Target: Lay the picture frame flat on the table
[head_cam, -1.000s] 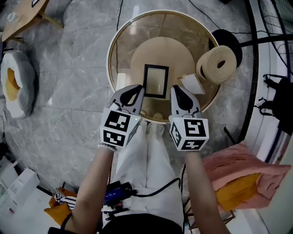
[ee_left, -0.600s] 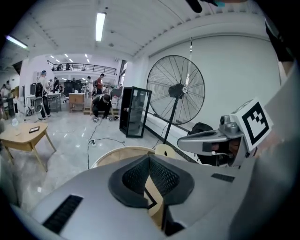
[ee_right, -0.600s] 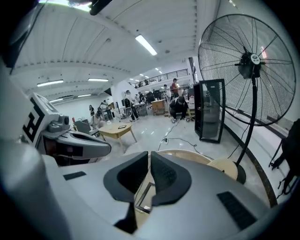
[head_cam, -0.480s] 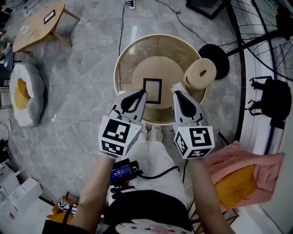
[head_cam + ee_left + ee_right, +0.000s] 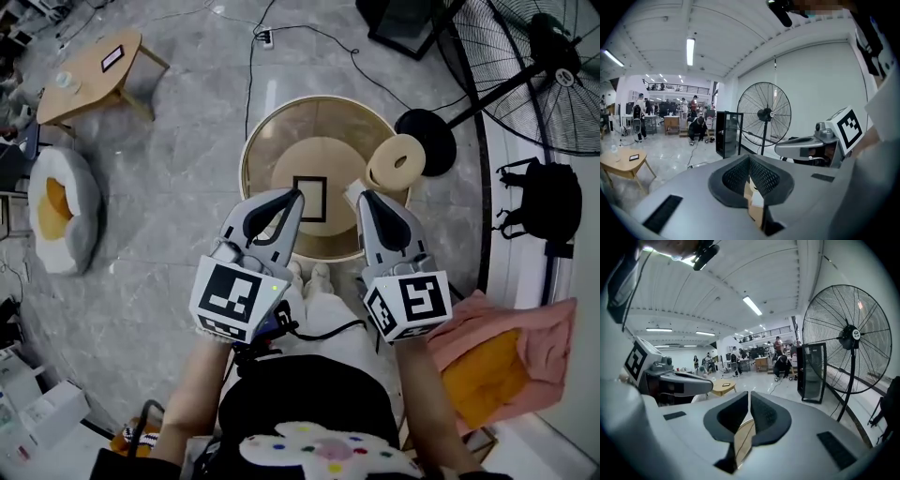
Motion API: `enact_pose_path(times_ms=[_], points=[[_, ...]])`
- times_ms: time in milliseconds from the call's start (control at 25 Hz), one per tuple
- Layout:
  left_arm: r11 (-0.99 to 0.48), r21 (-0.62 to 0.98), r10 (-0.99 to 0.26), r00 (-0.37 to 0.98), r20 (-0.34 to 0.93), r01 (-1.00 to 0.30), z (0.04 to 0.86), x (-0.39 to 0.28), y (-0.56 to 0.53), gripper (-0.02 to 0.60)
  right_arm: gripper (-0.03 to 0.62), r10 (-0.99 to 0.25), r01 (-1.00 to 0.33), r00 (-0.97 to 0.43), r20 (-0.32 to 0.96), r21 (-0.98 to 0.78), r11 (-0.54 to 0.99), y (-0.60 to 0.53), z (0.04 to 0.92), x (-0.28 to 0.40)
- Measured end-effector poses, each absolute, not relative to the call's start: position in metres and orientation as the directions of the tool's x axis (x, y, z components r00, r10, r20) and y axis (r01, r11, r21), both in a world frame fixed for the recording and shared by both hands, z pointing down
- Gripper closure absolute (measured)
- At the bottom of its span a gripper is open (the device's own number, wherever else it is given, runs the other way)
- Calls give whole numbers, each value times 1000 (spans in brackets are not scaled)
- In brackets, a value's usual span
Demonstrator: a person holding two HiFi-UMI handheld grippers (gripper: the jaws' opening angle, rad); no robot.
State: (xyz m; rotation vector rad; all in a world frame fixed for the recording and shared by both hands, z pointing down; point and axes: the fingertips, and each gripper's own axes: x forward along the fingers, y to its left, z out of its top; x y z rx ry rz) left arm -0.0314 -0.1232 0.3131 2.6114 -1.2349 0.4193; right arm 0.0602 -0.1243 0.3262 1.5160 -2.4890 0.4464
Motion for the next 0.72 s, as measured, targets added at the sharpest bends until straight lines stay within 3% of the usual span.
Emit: enact_pose_path(times_ms=[720], points=[[-621, 42, -755, 612, 233, -782, 246, -43, -98, 565, 553, -861, -881, -473, 187, -106, 461, -93, 254, 66]])
